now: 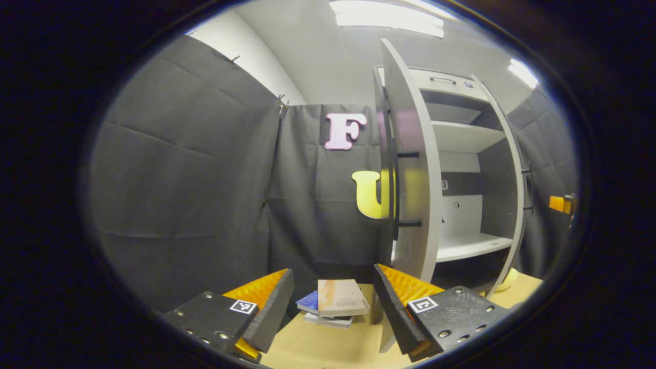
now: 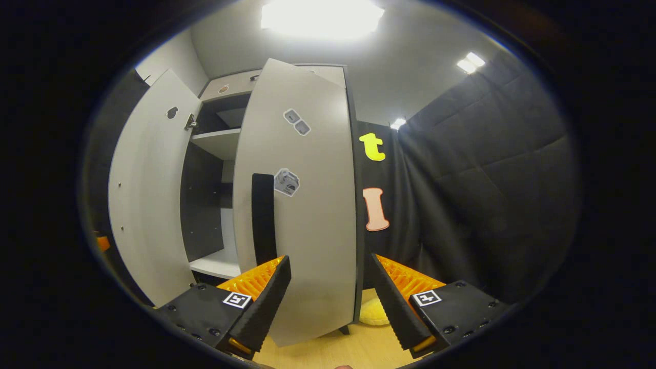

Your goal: Grasp the bottle in the cabinet with the left hand and place it on the coaster, then close the right door with the right hand and the left door with the left hand.

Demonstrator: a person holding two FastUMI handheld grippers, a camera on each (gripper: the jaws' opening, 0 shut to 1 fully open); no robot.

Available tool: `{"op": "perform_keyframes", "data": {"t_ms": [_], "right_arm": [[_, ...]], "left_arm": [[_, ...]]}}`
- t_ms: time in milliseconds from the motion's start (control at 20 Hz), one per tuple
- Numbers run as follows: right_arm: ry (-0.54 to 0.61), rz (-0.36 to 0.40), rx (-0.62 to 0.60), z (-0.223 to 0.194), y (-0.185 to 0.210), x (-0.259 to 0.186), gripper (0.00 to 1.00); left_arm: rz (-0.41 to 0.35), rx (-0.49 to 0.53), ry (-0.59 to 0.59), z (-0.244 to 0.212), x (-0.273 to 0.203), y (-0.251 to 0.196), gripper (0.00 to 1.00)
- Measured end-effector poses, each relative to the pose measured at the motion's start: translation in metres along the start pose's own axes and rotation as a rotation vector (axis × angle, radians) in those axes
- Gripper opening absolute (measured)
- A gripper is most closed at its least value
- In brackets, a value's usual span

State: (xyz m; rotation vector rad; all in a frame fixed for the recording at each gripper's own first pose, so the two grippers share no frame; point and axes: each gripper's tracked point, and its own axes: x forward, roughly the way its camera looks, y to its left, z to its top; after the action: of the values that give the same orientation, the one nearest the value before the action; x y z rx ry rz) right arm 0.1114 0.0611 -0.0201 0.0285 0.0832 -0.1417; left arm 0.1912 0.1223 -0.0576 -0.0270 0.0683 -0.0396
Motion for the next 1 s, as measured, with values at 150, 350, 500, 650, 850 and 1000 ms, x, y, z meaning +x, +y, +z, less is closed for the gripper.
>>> {"op": "perform_keyframes", "data": {"t_ms": [150,350,500,650,850,1000], "right_arm": [[0.005,-0.016,-0.007,-0.01,-0.015,-0.013,0.98],[0.042,-0.036,-0.014,-0.024,-0.034,-0.024,0.98],[0.046,-0.056,-0.022,-0.027,-0.048,-0.031,0.98],[0.062,-0.065,-0.029,-0.032,-0.062,-0.035,0.98],[0.055,-0.074,-0.036,-0.028,-0.08,-0.038,0.98],[0.064,-0.077,-0.043,-0.031,-0.093,-0.039,0.98]], "left_arm": [[0.025,-0.005,-0.023,0.024,0.023,0.01,0.91],[0.042,-0.025,-0.04,0.049,0.047,0.012,0.97],[0.043,-0.031,-0.068,0.066,0.054,0.006,0.97],[0.037,-0.013,-0.09,0.077,0.059,-0.009,0.97],[0.066,0.042,-0.111,0.083,0.057,-0.019,0.97],[0.074,0.064,-0.106,0.083,0.053,-0.023,0.97]]}}
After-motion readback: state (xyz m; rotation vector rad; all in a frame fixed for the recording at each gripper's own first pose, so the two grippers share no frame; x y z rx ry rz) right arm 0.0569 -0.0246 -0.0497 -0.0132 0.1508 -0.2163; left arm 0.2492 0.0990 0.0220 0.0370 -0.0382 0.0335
